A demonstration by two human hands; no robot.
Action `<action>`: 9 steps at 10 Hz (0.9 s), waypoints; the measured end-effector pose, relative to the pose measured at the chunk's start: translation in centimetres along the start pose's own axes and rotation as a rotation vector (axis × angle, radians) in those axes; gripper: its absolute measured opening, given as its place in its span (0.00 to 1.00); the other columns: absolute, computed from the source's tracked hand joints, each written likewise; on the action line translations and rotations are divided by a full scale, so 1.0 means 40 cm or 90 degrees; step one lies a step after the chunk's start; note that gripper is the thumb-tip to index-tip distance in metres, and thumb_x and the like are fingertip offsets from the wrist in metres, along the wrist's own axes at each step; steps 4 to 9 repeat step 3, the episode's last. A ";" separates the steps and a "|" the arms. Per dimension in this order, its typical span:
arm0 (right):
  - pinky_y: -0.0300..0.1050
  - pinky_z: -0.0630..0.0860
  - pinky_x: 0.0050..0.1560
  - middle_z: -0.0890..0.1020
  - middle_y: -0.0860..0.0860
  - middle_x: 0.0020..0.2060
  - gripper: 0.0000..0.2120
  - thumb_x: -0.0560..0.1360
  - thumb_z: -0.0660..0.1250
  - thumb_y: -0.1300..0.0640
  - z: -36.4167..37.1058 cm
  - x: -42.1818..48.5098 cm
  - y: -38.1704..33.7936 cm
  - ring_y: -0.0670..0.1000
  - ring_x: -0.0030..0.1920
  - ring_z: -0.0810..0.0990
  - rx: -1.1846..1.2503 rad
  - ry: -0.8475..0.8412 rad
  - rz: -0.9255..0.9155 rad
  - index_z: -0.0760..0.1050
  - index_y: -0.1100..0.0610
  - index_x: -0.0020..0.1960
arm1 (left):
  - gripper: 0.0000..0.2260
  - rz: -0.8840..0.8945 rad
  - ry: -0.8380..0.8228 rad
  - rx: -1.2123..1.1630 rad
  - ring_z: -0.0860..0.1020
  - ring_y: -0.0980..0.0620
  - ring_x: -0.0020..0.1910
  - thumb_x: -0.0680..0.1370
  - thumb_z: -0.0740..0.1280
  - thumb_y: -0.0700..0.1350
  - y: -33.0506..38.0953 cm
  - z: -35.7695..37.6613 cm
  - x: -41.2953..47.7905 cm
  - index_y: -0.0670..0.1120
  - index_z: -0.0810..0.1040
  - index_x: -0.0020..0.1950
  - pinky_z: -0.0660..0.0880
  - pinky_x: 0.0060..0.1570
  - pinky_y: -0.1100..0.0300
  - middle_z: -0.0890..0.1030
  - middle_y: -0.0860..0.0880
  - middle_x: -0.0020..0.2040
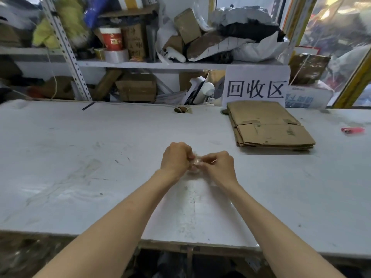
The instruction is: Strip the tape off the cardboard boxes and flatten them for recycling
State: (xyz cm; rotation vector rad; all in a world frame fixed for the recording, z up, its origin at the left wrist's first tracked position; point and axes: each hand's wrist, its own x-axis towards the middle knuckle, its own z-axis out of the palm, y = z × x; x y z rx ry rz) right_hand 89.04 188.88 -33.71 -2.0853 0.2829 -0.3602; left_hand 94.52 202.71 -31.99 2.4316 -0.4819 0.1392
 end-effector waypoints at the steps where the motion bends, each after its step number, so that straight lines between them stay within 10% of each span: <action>1: 0.39 0.78 0.40 0.83 0.47 0.31 0.02 0.66 0.76 0.58 0.021 -0.003 -0.003 0.43 0.34 0.81 0.019 0.057 -0.027 0.84 0.54 0.38 | 0.08 0.019 -0.043 -0.001 0.79 0.45 0.40 0.65 0.80 0.41 -0.001 -0.008 0.005 0.42 0.86 0.42 0.73 0.40 0.58 0.83 0.45 0.38; 9: 0.42 0.75 0.44 0.84 0.51 0.38 0.01 0.68 0.74 0.61 0.028 -0.024 -0.025 0.50 0.40 0.81 -0.046 0.058 -0.021 0.84 0.56 0.40 | 0.10 -0.043 -0.182 -0.100 0.83 0.53 0.47 0.74 0.75 0.44 -0.035 -0.104 0.001 0.44 0.86 0.55 0.79 0.52 0.62 0.86 0.47 0.49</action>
